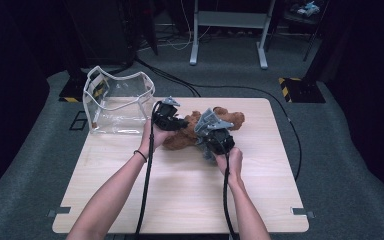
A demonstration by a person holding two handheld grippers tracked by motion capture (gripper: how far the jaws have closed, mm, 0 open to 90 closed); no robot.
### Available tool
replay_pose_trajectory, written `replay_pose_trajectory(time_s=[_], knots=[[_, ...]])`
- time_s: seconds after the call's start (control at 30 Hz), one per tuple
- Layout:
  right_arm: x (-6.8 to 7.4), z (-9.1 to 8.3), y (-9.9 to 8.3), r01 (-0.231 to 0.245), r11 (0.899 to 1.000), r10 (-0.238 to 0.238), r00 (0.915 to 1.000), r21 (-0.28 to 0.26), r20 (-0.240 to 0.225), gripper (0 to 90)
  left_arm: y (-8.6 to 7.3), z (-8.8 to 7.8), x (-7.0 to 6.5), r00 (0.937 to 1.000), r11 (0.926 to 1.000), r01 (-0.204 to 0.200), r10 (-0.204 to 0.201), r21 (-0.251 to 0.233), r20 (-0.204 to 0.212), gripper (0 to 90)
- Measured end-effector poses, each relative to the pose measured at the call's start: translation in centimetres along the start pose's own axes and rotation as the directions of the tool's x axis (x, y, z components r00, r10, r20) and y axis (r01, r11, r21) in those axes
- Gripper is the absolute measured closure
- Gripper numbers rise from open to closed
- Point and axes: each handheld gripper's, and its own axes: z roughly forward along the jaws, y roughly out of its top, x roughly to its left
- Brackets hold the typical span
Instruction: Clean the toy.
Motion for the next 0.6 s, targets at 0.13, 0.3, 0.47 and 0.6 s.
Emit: replay_pose_trajectory(time_s=[0.13,0.3,0.47,0.6], knots=[[-2.6,-0.2,-0.3,-0.038,0.999,0.038,0.9981,0.004,0.049,75.1,0.0,-0.1,0.1,1.0,1.0,-0.008,0.008,0.001,0.004,82.1],[-6.1,-0.6,-1.4,-0.13,0.991,0.125,0.9798,0.021,0.156,75.0,0.2,0.0,0.0,0.9999,0.9999,-0.014,0.014,0.007,0.005,82.0],[-3.1,-1.8,-2.4,-0.048,0.999,0.049,0.9967,-0.024,0.065,75.0,0.7,0.4,-0.3,0.9998,0.9998,-0.016,0.016,0.007,0.01,81.9],[1.2,-1.8,-2.5,0.049,0.996,-0.051,0.9983,-0.07,-0.027,75.1,1.1,0.6,-0.4,0.9997,0.9997,-0.02,0.02,0.015,0.011,81.7]])
